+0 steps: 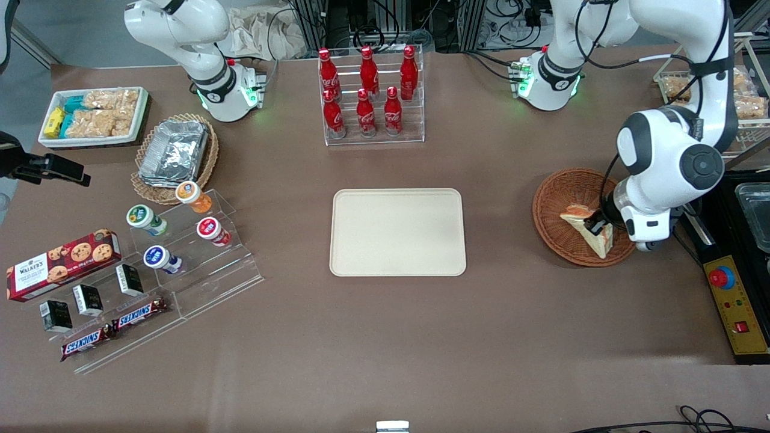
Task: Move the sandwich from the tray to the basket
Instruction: 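Lower the held sandwich into the wicker basket with the left gripper, then open the left gripper to release the sandwich and raise it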
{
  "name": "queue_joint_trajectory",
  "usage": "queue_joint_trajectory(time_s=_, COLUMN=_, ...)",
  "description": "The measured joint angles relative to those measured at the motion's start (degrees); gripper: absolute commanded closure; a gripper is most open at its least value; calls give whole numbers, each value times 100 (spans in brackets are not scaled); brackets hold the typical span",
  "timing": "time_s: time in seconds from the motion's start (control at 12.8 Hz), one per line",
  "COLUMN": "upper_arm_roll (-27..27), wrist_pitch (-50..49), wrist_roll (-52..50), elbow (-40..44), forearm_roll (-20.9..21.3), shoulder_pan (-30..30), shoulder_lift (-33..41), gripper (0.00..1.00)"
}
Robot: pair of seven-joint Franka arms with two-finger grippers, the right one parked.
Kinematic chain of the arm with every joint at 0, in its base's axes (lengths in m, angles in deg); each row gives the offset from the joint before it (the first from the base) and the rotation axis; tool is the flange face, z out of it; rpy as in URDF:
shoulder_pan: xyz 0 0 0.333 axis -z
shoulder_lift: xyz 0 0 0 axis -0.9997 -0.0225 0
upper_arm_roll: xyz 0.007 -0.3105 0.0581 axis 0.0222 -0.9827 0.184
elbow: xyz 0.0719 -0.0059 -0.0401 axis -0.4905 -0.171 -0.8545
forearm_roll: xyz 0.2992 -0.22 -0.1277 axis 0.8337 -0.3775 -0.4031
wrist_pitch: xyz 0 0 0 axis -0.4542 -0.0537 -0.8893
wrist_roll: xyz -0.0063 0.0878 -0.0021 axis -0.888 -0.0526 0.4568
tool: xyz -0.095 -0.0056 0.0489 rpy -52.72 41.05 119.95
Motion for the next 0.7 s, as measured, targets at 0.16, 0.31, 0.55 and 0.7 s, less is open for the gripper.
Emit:
queue_joint_trajectory(time_s=0.16, upper_arm_roll=0, wrist_pitch=223, wrist_roll=-12, elbow=-153, forearm_roll=-7, shoulder_pan=11, shoulder_lift=-34, gripper=100)
queue_joint_trajectory(time_s=0.31, upper_arm_roll=-1, wrist_pitch=599, wrist_roll=-21, elbow=-397, forearm_roll=-22, shoulder_pan=16, shoulder_lift=-152, gripper=100)
queue_joint_trajectory(time_s=0.55, upper_arm_roll=-2, wrist_pitch=1146, wrist_roll=-21, elbow=-826, forearm_roll=-55, shoulder_pan=16, shoulder_lift=-303, gripper=100)
queue_joint_trajectory(time_s=0.7, upper_arm_roll=-2, wrist_pitch=1222, wrist_roll=-21, elbow=-945, forearm_roll=-59, shoulder_pan=16, shoulder_lift=-333, gripper=93)
